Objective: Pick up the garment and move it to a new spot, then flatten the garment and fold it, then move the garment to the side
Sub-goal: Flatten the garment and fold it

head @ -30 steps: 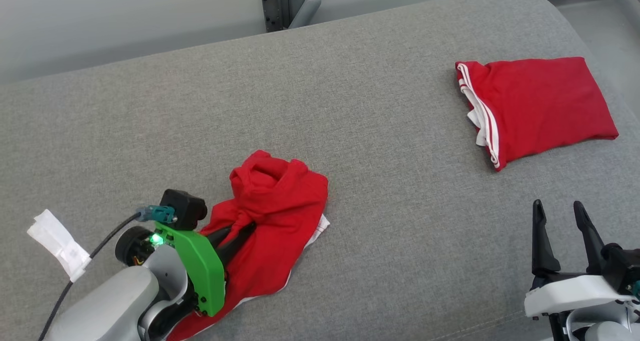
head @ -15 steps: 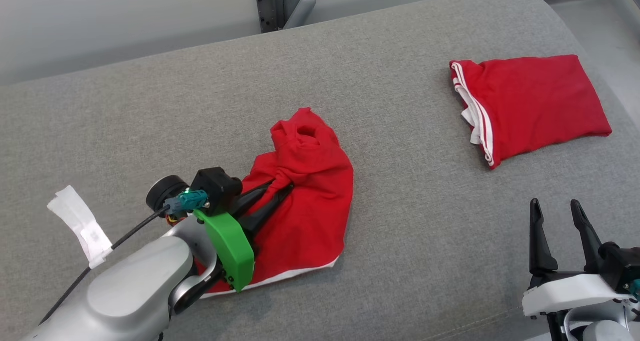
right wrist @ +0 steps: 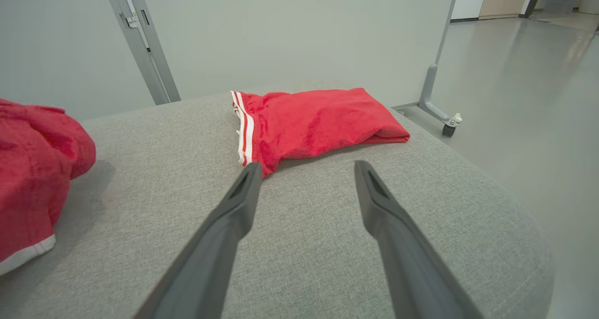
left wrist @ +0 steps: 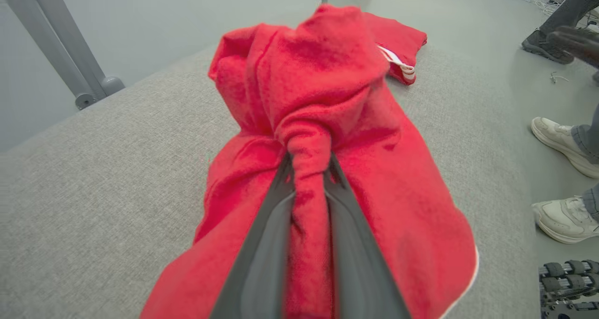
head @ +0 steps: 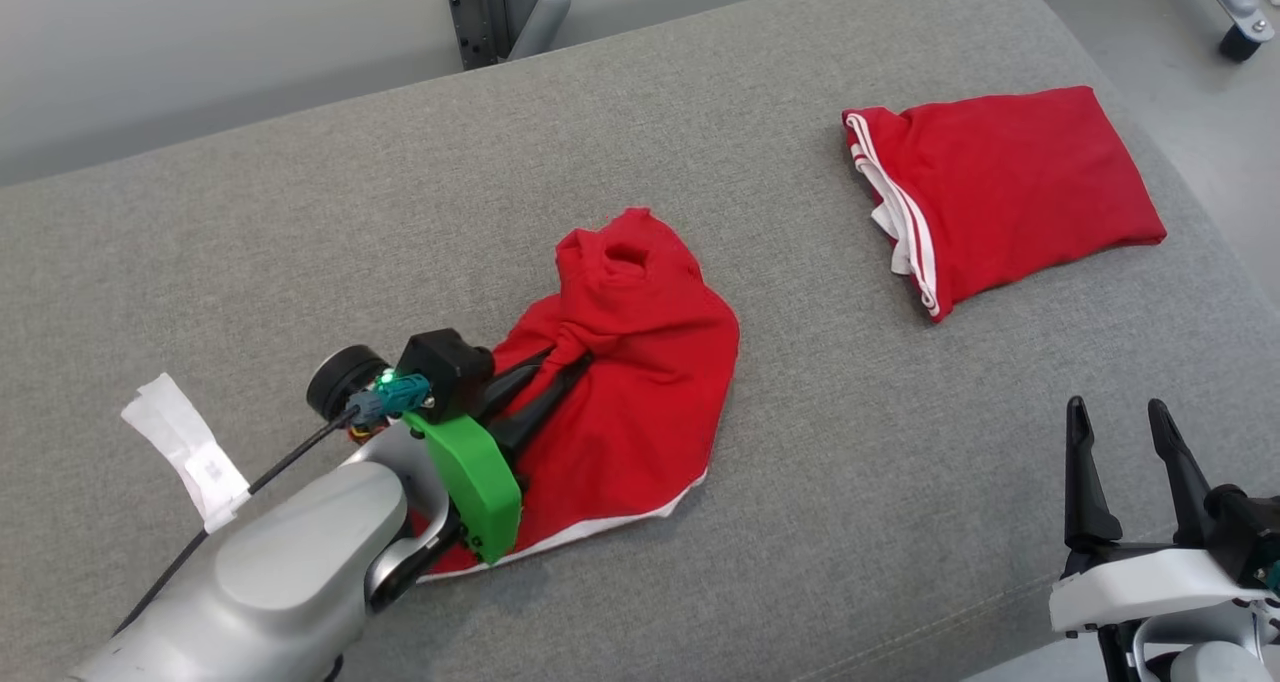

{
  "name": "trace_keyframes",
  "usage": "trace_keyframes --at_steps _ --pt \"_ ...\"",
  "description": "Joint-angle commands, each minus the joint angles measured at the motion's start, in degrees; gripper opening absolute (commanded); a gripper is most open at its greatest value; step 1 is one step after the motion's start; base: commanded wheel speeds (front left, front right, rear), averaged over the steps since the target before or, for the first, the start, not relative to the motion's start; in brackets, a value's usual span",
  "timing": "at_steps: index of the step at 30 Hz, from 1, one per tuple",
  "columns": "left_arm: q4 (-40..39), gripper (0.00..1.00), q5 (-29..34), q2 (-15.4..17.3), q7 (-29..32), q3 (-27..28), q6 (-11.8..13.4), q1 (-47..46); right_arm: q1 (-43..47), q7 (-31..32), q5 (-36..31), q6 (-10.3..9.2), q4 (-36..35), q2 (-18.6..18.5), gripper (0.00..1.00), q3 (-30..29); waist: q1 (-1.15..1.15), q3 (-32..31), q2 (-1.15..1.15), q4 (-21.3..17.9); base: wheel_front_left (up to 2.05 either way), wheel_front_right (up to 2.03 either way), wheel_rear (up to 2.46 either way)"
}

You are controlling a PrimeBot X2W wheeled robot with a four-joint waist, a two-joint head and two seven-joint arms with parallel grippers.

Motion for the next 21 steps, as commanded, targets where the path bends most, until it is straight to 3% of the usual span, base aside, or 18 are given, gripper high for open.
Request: trace_keyframes --at_steps 1,11,14,20,21 --pt "2.74 0.00 0.53 0.22 0.22 -0.22 0.37 -1.09 -0.03 -0.14 0.14 0.01 -0.12 -0.07 1.00 -0.04 0.00 0.05 0.00 -0.22 0.00 0.00 0.00" --pt "20.26 0.00 2.92 -4.59 1.56 -1.23 2.91 -3.09 -0.55 -0.14 0.55 0.01 0.34 -0.07 1.00 0.28 0.00 0.57 0.00 -0.48 0.00 0.00 0.00" --pt "23.90 0.00 3.85 -5.62 0.80 -1.19 4.67 -3.87 -0.75 -0.13 0.67 0.01 0.44 -0.08 1.00 0.31 0.00 0.66 0.00 -0.31 0.00 0.00 0.00" --pt "27.42 0.00 4.74 -7.44 -0.39 -1.18 3.46 -4.86 -0.63 -0.14 0.81 0.01 0.81 -0.08 1.00 0.35 0.00 0.37 0.00 0.32 0.00 0.00 0.00" --pt "27.78 0.28 4.56 -7.80 -0.54 -0.94 3.41 -4.84 -0.58 -0.14 0.84 0.01 0.89 -0.08 1.00 0.43 0.00 0.23 0.00 0.43 0.00 0.00 0.00"
